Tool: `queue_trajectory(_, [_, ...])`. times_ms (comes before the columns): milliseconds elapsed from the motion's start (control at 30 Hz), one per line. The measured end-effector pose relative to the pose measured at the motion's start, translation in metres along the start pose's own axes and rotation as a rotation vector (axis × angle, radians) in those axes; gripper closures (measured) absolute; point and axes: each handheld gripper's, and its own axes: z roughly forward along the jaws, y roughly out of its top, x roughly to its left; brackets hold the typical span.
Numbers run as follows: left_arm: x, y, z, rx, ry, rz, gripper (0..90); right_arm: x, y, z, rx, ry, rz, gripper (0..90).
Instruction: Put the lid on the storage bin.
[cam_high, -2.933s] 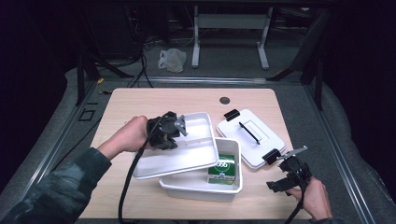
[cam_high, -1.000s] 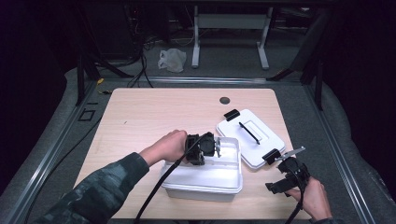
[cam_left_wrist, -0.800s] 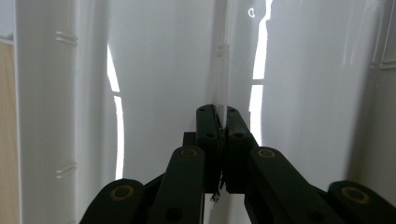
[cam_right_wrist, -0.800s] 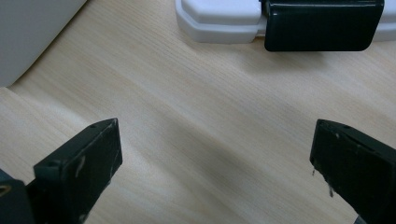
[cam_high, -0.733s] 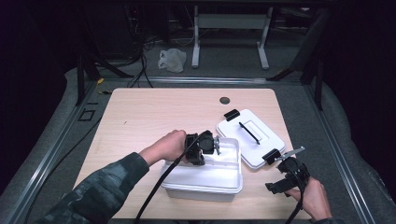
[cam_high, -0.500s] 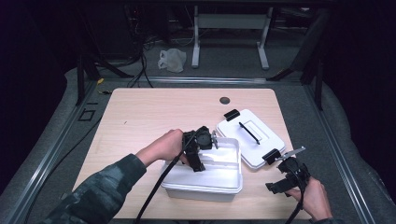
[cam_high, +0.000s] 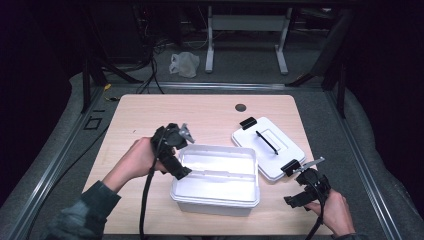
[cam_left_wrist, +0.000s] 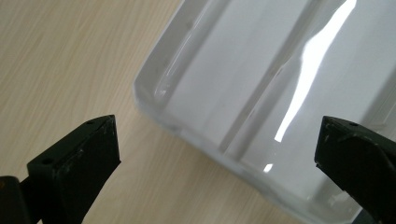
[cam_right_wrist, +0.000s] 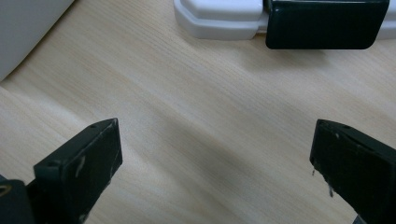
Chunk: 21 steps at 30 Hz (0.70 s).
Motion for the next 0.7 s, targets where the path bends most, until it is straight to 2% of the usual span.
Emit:
queue_trajectory(133, [0.006, -0.032, -0.006, -0.037, 0.029, -0.089, 0.0, 0.001, 0.003, 0.001, 0.012, -0.017, -0.013, 2.0])
queue_trajectory(233, [0.007, -0.056, -0.005, -0.021, 0.057, -0.136, 0.0, -0.002, 0.006, -0.002, 0.012, -0.043, -0.008, 2.0])
queue_trajectory(300, [0.007, -0.072, -0.001, -0.019, 0.048, -0.18, 0.0, -0.005, 0.009, -0.003, 0.014, -0.042, 0.006, 1.9])
queue_trajectory(400, [0.009, -0.093, 0.005, -0.019, 0.04, -0.238, 0.0, -0.007, 0.014, -0.001, 0.037, -0.057, -0.001, 1.6])
queue_trajectory(500, [0.01, -0.112, 0.013, -0.078, 0.005, -0.312, 0.0, -0.009, 0.019, -0.001, 0.039, -0.072, -0.009, 1.7])
queue_trajectory(600, [0.01, -0.12, 0.022, -0.028, 0.032, -0.321, 0.0, -0.011, 0.027, -0.002, 0.04, -0.088, -0.028, 2.7])
queue_trajectory(700, [0.011, -0.127, 0.028, -0.007, 0.041, -0.341, 0.0, -0.012, 0.037, -0.002, 0.053, -0.111, -0.054, 3.1])
